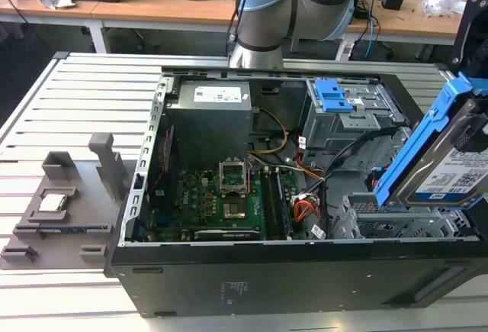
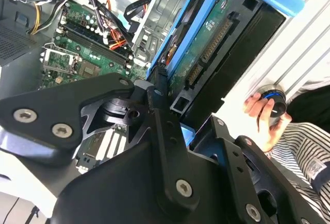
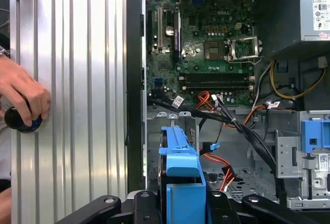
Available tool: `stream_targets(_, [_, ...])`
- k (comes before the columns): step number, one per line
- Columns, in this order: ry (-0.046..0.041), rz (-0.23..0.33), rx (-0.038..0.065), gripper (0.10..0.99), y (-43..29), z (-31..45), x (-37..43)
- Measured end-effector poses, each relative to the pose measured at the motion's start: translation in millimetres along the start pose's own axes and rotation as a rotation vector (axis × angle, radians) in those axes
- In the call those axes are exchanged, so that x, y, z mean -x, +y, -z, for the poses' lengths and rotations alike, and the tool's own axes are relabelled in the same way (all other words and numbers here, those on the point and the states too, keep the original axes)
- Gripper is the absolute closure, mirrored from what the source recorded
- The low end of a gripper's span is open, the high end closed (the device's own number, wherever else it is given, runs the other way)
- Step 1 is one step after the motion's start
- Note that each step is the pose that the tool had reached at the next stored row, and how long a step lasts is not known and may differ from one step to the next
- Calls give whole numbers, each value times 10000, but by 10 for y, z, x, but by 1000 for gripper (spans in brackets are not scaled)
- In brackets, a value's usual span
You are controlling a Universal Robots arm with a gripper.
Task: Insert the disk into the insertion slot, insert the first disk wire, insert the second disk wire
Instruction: 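Insert the disk into the insertion slot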
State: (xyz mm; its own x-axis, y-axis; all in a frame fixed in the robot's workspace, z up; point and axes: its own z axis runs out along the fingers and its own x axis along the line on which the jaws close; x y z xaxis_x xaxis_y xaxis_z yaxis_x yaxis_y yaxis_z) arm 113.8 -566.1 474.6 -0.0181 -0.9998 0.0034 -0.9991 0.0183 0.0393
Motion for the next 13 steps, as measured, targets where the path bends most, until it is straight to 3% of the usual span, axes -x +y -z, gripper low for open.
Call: stream_targets(13, [0,1,0,722,-4,-90,0])
